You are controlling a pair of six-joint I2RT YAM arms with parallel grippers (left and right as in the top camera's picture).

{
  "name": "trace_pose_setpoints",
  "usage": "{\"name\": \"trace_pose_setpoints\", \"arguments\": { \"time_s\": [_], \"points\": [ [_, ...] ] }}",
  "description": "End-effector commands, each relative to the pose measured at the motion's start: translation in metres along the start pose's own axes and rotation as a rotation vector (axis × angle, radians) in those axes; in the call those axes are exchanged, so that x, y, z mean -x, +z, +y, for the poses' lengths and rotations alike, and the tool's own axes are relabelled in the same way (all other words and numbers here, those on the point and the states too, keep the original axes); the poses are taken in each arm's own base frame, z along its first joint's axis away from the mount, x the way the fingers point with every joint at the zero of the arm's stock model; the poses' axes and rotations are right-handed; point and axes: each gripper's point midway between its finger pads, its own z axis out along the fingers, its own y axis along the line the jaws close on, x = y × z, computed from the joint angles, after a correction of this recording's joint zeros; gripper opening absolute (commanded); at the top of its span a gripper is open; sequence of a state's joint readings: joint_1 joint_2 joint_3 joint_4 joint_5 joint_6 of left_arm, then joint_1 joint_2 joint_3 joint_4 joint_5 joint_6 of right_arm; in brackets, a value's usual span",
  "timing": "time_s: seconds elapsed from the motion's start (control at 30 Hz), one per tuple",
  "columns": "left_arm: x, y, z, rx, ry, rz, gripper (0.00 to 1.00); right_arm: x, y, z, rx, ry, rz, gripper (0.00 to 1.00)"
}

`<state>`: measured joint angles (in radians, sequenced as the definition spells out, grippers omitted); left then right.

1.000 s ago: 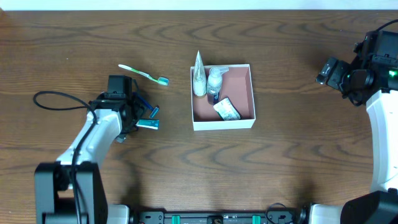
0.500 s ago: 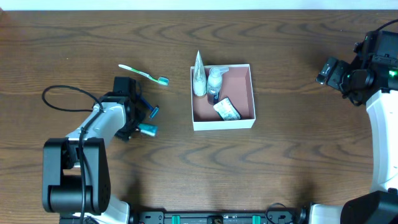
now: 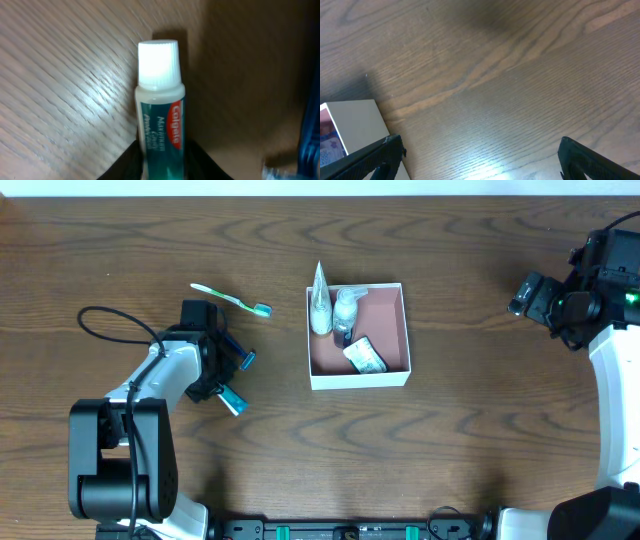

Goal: Pack container
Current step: 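Reach the left gripper to the Colgate toothpaste tube and grasp it, then carry the Colgate tube into the white box and release it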

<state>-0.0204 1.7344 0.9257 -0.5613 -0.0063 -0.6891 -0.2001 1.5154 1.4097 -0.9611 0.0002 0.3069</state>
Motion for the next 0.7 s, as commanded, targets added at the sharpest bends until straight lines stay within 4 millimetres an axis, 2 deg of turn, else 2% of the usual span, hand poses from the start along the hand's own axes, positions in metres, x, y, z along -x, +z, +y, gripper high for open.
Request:
{"name": "trace_pose_setpoints", "arguments": {
  "time_s": [0.0, 0.23, 0.37, 0.53, 0.67],
  "points": [
    [-0.018, 0.0, -0.003, -0.033, 0.119, 0.094, 0.26, 0.0, 0.001, -0.003, -0.014, 0.006, 0.001, 0.99],
    [-0.014, -0.031, -0.004, -0.055, 0.191, 0.07, 0.25, 0.0, 0.001, -0.003, -0.014, 0.006, 0.001, 0.99],
    [-0.015, -0.062, -0.019, -0.166, 0.244, 0.049, 0.25, 0.0, 0.001, -0.003, -0.014, 0.006, 0.001, 0.99],
    [-0.023, -0.121, -0.059, -0.458, 0.329, 0.014, 0.25, 0.0, 0.001, -0.003, -0.014, 0.006, 0.001, 0.99],
    [-0.039, -0.181, -0.095, -0.721, 0.436, -0.055, 0.25, 0.0, 0.001, -0.003, -0.014, 0.006, 0.001, 0.99]
  ]
}}
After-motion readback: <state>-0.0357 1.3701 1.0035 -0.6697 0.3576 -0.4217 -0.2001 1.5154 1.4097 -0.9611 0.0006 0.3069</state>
